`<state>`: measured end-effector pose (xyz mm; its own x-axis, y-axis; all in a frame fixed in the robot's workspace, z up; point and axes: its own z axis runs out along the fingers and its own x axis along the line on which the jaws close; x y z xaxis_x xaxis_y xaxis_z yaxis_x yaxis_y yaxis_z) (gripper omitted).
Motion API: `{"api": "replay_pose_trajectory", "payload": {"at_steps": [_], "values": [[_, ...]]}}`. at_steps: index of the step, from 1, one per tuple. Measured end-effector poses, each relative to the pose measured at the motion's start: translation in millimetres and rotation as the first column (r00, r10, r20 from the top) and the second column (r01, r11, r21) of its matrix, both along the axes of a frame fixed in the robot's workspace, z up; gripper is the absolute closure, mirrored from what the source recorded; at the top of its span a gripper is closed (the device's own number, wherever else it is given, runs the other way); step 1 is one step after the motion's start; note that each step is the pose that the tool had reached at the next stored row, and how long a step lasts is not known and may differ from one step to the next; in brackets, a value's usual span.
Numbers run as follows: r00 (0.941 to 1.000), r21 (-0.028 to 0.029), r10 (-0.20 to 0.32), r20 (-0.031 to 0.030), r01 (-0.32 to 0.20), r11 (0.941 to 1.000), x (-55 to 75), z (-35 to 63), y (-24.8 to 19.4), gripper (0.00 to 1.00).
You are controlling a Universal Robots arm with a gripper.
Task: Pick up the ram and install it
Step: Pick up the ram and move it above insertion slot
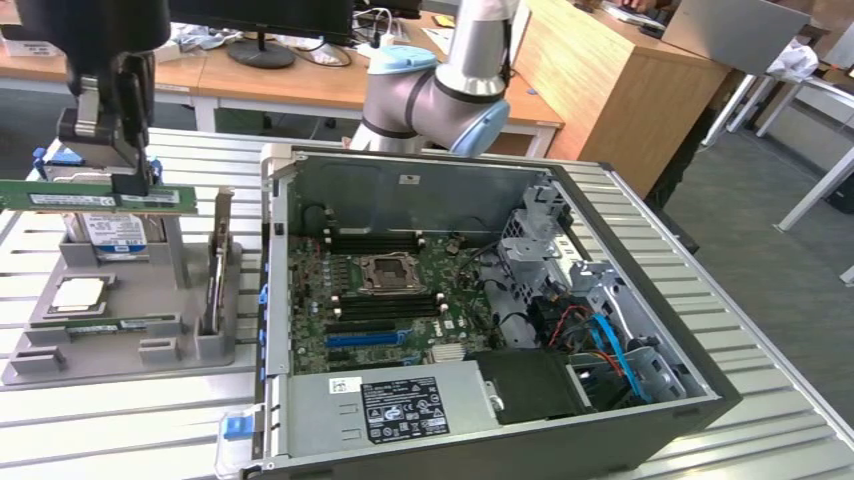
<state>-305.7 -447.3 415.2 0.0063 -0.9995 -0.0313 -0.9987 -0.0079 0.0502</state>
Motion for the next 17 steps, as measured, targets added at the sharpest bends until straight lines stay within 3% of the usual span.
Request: {"api": "replay_pose_trajectory", "payload": {"at_steps": [17], "values": [[1.0,0.0012,0.0,0.0,0.0,1.0,35.3,0.0,0.0,0.89]]}}
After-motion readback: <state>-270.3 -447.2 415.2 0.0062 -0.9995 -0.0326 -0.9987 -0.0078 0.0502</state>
